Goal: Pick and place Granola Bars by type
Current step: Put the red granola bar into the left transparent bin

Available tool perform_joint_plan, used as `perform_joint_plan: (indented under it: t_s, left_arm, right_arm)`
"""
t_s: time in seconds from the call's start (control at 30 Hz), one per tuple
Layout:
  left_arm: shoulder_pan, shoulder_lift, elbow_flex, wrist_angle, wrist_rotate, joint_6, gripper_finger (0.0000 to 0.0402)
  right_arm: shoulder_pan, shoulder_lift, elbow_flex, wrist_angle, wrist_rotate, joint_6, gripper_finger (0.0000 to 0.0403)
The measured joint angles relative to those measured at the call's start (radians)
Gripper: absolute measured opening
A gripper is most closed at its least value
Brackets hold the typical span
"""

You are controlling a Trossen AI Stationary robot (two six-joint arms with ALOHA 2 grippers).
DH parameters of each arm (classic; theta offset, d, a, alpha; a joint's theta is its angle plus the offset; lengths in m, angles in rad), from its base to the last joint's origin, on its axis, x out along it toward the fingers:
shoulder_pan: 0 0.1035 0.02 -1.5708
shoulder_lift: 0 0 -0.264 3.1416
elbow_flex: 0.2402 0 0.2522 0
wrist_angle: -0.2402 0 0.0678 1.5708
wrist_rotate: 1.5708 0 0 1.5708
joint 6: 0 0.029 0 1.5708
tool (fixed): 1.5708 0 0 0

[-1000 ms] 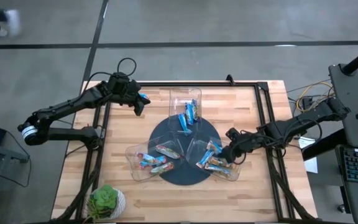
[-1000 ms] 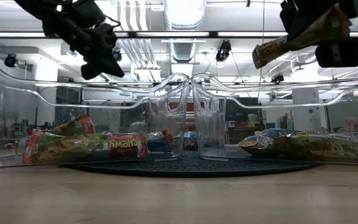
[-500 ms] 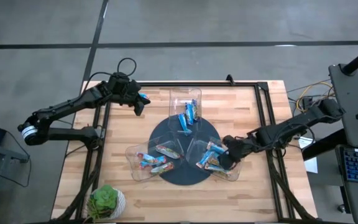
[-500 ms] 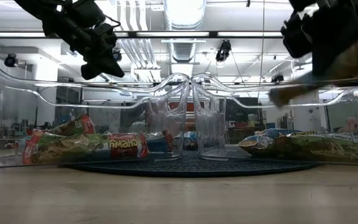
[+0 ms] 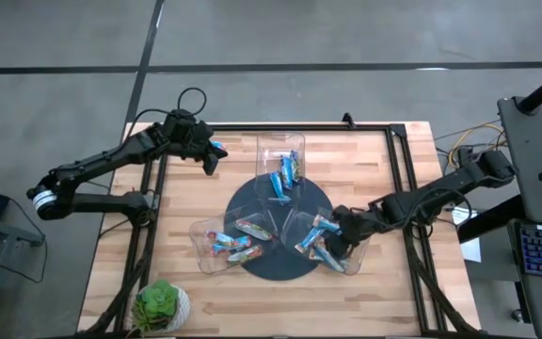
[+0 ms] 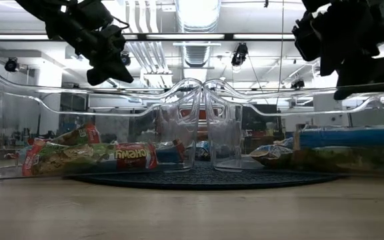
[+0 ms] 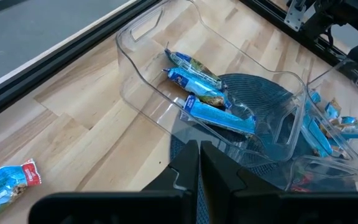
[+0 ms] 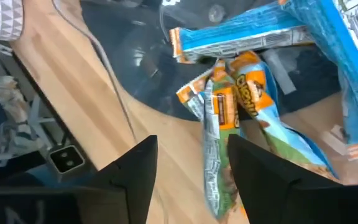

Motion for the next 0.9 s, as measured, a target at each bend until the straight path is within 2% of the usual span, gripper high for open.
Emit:
perform_joint_plan:
  t_s: [0.2, 0.3, 0.47, 0.67, 0.77, 0.9]
  left_arm:
    - [0.000, 0.000, 0.000, 0.012, 0.000, 0.000, 0.0001]
    - [0.000, 0.000, 0.000, 0.047, 0.023, 0.001, 0.0013]
    - [-0.002, 0.000, 0.000, 0.118, 0.057, -0.003, 0.0076]
    - [-0.001, 0.000, 0.001, 0.120, 0.035, 0.021, 0.0162]
    - [-0.001, 0.011, 0.038, 0.053, 0.013, 0.071, 0.0192]
    - [0.004, 0.053, 0.131, -0.099, -0.042, 0.157, 0.0210]
  right_arm:
    - [0.000, 0.000, 0.005, -0.001, 0.028, -0.003, 0.0180]
    - [0.000, 0.000, 0.005, -0.002, 0.045, -0.003, 0.0174]
    - [0.000, 0.000, 0.005, -0.002, 0.052, -0.002, 0.0171]
    - [-0.001, 0.000, 0.005, -0.002, 0.118, -0.003, 0.0171]
    - [-0.005, 0.000, 0.005, -0.002, 0.129, -0.003, 0.0171]
    - [-0.012, 0.000, 0.005, -0.001, 0.132, -0.007, 0.0171]
